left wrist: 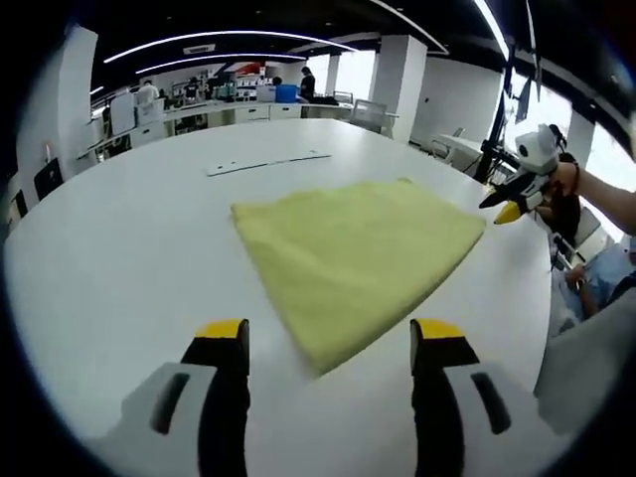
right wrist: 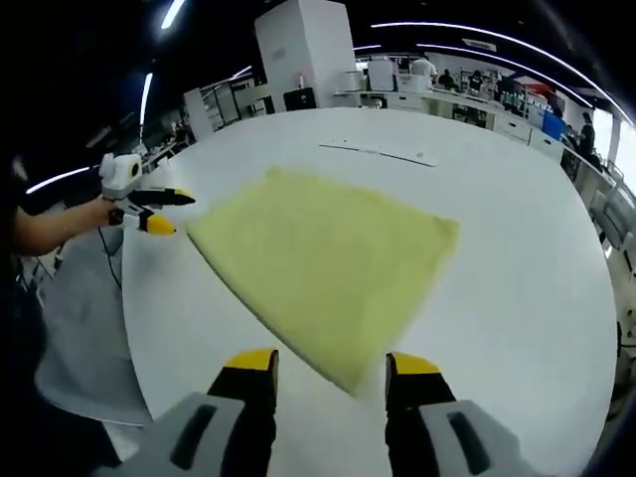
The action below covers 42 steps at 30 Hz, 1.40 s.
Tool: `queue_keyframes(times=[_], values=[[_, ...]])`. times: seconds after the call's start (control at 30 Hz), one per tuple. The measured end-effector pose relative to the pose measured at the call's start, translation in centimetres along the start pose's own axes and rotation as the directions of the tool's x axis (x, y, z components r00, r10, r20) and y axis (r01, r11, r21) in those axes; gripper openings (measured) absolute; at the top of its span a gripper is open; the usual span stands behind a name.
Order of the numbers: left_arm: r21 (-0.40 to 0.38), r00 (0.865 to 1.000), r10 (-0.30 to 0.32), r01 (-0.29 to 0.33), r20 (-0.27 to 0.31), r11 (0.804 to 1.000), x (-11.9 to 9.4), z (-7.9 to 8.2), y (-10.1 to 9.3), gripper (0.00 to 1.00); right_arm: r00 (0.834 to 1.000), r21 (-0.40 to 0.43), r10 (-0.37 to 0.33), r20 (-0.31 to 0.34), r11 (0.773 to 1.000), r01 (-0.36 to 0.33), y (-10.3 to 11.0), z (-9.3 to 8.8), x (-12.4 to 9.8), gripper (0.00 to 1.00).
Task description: Fold the garment on the visible template until the final outline fits inside the template.
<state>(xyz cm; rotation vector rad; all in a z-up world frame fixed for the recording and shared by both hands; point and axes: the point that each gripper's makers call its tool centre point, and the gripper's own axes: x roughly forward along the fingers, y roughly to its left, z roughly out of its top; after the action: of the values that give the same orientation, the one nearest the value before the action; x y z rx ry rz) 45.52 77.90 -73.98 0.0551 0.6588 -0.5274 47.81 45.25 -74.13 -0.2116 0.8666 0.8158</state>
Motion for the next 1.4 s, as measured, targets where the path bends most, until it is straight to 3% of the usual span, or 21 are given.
queue_keyframes(times=[0.17, 0.33, 0.47, 0.6, 0.83, 1.0, 1.4], values=[[-0.022, 1.0, -0.01, 0.01, 0.005, 1.0, 0.3, -0.3, -0.1, 0.46, 1.0, 0.028, 0.012, -0.02, 1.0, -0.012, 0.2, -1.2, 0.2, 0.29], [-0.006, 1.0, 0.0, 0.0, -0.029, 1.0, 0.4, -1.3, 0.3, 0.36, 1.0, 0.037, 0.004, -0.018, 0.999, -0.004, 0.0, -1.9, 0.6, 0.24], [-0.054, 1.0, -0.005, 0.004, -0.027, 0.999, 0.5, -1.5, 0.3, 0.27, 1.0, 0.033, -0.002, -0.008, 0.999, 0.003, -0.2, -2.1, 0.6, 0.17], [-0.03, 0.999, -0.007, 0.006, -0.046, 1.0, 0.7, -1.7, 0.2, 0.2, 1.0, 0.038, -0.004, -0.001, 0.999, 0.004, -0.4, -2.0, 0.5, 0.13], [-0.059, 0.998, -0.004, 0.001, -0.065, 0.998, 0.9, -2.0, 0.6, 0.1, 1.0, 0.049, -0.023, 0.004, 0.999, 0.023, -1.5, -2.1, 0.5, 0.0], [-0.067, 0.996, -0.005, -0.001, -0.091, 0.998, 1.3, -2.5, 0.4, 0.04, 1.0, 0.052, -0.015, 0.012, 0.999, 0.015, -1.7, -2.0, 0.7, 0.0], [-0.038, 0.994, 0.004, -0.008, -0.105, 0.999, 0.5, -2.6, 0.1, 0.01, 1.0, -0.001, -0.013, -0.024, 1.0, 0.013, -1.0, -2.7, 0.3, 0.0]])
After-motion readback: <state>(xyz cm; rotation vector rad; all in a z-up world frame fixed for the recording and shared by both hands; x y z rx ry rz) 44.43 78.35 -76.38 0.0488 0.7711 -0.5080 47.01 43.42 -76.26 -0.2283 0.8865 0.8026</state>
